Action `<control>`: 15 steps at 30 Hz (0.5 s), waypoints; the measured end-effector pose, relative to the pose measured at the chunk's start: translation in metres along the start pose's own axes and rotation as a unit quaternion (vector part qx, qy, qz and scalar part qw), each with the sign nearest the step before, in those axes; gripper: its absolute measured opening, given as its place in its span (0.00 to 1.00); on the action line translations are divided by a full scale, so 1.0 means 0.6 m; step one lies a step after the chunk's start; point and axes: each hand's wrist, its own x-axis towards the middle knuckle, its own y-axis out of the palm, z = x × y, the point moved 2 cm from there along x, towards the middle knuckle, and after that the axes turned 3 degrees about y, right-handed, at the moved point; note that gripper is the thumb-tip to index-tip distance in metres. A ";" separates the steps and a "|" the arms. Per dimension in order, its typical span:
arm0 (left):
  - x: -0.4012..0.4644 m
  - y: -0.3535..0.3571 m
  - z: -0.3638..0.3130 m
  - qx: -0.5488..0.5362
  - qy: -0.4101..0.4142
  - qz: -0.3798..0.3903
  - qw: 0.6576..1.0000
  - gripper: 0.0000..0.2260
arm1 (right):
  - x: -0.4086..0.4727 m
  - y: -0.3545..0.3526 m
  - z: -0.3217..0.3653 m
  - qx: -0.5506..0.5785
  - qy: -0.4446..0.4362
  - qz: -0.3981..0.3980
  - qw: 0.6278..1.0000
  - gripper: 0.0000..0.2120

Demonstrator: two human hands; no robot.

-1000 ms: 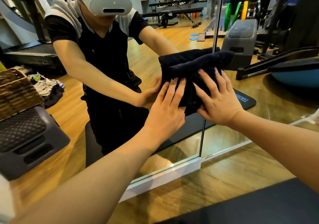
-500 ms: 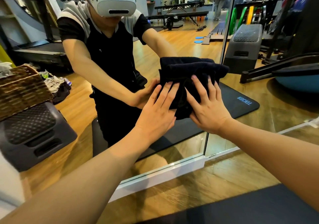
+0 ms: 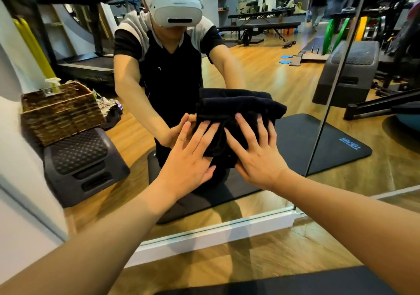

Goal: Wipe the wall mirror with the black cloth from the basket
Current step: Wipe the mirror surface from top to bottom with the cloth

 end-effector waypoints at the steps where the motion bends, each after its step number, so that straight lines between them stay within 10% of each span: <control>1: -0.012 -0.001 0.009 0.002 -0.002 -0.003 1.000 0.38 | 0.006 0.001 0.015 0.003 -0.001 -0.006 1.000 0.42; 15: -0.205 -0.010 0.155 0.011 -0.011 0.019 1.000 0.41 | 0.091 0.018 0.238 0.047 -0.023 -0.034 0.998 0.43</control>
